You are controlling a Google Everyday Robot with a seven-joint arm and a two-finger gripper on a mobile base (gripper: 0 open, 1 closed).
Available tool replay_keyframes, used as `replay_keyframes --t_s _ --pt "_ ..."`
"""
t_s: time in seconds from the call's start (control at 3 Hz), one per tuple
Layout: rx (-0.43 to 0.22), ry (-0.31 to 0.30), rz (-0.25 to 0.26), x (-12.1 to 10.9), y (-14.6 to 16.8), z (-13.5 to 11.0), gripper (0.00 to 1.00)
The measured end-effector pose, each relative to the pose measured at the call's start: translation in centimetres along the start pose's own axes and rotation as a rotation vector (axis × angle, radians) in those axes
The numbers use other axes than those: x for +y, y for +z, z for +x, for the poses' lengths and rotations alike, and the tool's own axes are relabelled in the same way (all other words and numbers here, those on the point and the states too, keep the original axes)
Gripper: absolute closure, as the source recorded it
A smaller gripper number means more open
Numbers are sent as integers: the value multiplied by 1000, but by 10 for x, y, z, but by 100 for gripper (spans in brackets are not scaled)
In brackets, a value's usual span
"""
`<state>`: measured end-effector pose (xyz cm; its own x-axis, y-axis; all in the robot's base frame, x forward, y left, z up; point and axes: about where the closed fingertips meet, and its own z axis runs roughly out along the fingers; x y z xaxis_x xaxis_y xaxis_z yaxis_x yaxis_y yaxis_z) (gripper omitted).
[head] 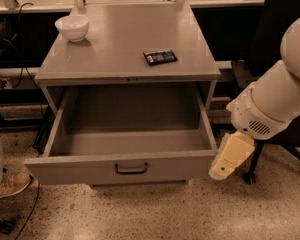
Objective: Close top drawer
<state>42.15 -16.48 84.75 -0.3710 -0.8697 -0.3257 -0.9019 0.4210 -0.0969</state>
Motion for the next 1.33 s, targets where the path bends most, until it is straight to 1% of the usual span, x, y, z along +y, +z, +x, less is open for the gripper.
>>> replay_keyframes --t_s 0.33,0.67,1.0,1.33 --pt "35 -1 -51 16 27 14 0" --pt "93 4 -130 44 65 39 15" --pt "182 32 -181 64 120 69 47" --pt "172 67 -130 49 160 71 77"
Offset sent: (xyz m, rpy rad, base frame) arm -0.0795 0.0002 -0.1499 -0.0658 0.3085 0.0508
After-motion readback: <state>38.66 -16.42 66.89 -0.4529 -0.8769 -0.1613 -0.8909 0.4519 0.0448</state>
